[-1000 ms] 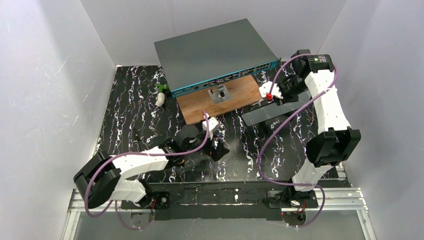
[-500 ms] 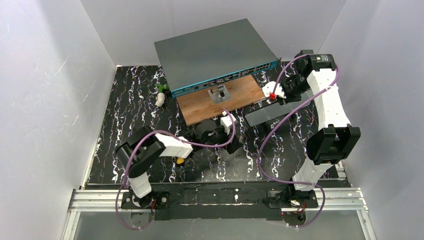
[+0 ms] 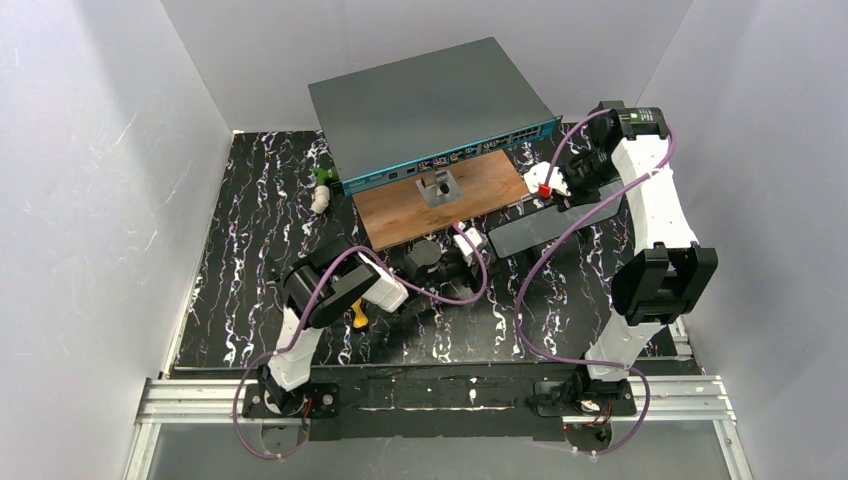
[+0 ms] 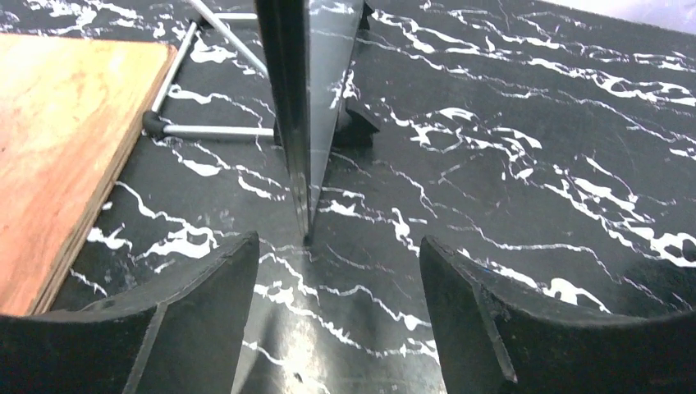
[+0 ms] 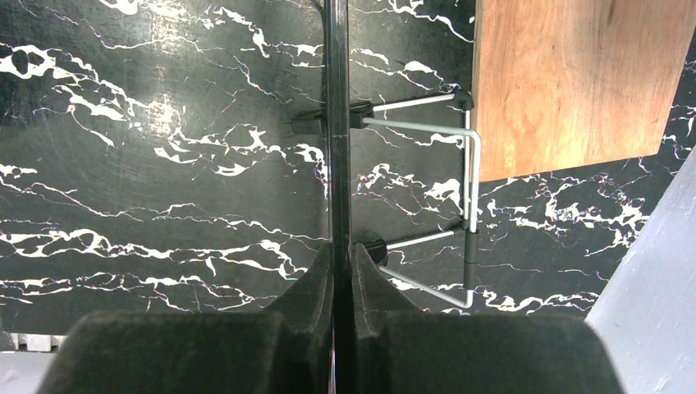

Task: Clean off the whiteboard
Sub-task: Place the whiteboard on the whiteboard stand.

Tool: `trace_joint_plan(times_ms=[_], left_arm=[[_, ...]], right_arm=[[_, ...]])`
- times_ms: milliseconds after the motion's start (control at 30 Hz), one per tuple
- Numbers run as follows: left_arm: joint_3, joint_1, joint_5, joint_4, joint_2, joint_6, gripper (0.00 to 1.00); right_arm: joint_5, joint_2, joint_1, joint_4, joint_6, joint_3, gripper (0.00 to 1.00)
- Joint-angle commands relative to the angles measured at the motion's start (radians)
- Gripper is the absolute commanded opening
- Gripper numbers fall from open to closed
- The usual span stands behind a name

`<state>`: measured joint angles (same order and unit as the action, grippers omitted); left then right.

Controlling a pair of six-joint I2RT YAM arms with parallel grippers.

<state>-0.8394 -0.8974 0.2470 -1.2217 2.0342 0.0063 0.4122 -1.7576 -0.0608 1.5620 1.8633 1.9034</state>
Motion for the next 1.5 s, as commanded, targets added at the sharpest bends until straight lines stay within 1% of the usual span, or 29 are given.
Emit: trace_joint_plan(times_ms=[0, 67, 133, 200, 267, 333, 367, 400, 433, 467, 533, 667, 767, 833, 900, 933, 1033, 1200, 1467], left_arm=[[-0.074, 0.007, 0.010, -0.156, 0.038, 0.002, 0.68], [-0.109, 0.008, 0.014, -0.164, 0.062, -0.021, 0.64], [-0.145, 0.010, 0.044, -0.150, 0.081, -0.044, 0.55], [-0.173, 0.011, 0.058, -0.140, 0.096, -0.059, 0.43], [-0.183, 0.011, 0.051, -0.146, 0.109, -0.070, 0.26], [-0.190, 0.010, 0.048, -0.144, 0.116, -0.075, 0.14], [-0.191, 0.010, 0.050, -0.137, 0.117, -0.075, 0.03], [-0.194, 0.010, 0.046, -0.128, 0.117, -0.075, 0.00], [-0.195, 0.011, 0.039, -0.122, 0.115, -0.077, 0.00], [-0.195, 0.010, 0.032, -0.121, 0.115, -0.079, 0.00], [-0.197, 0.010, 0.012, -0.114, 0.111, -0.088, 0.00], [-0.211, 0.011, -0.004, -0.081, 0.101, -0.104, 0.00], [-0.220, 0.010, -0.005, -0.039, 0.089, -0.113, 0.00], [-0.224, 0.010, -0.004, -0.007, 0.078, -0.113, 0.00], [-0.228, 0.010, -0.012, 0.019, 0.070, -0.107, 0.00], [-0.230, 0.010, -0.018, 0.030, 0.066, -0.104, 0.00], [-0.243, 0.010, -0.028, 0.063, 0.058, -0.094, 0.00], [-0.264, 0.011, -0.020, 0.123, 0.043, -0.079, 0.00], [-0.316, 0.011, -0.006, 0.223, 0.027, -0.059, 0.00]], right_arm=[[0.017, 0.002, 0.007, 0.035, 0.060, 0.042, 0.01], [0.020, 0.001, 0.008, 0.035, 0.060, 0.042, 0.01], [0.020, -0.002, 0.009, 0.035, 0.060, 0.042, 0.01], [0.020, -0.006, 0.009, 0.035, 0.058, 0.043, 0.01], [0.022, -0.012, 0.010, 0.035, 0.056, 0.045, 0.01], [0.023, -0.017, 0.010, 0.035, 0.052, 0.049, 0.01], [0.025, -0.020, 0.010, 0.035, 0.049, 0.053, 0.01], [0.025, -0.025, 0.012, 0.035, 0.046, 0.058, 0.01], [0.026, -0.031, 0.013, 0.034, 0.040, 0.067, 0.02], [0.028, -0.038, 0.015, 0.033, 0.033, 0.076, 0.06], [0.033, -0.051, 0.020, 0.032, 0.019, 0.103, 0.16], [0.042, -0.083, 0.036, 0.030, -0.022, 0.152, 0.24], [0.043, -0.091, 0.047, 0.001, -0.060, 0.153, 0.35], [0.050, -0.089, 0.049, -0.023, -0.079, 0.143, 0.46], [0.051, -0.084, 0.064, -0.058, -0.103, 0.130, 0.60], [0.057, -0.079, 0.081, -0.083, -0.120, 0.121, 0.64], [0.076, -0.061, 0.099, -0.140, -0.153, 0.098, 0.69], [0.124, -0.029, 0.126, -0.189, -0.204, 0.091, 0.74], [0.226, 0.027, 0.200, -0.255, -0.276, 0.093, 0.77]])
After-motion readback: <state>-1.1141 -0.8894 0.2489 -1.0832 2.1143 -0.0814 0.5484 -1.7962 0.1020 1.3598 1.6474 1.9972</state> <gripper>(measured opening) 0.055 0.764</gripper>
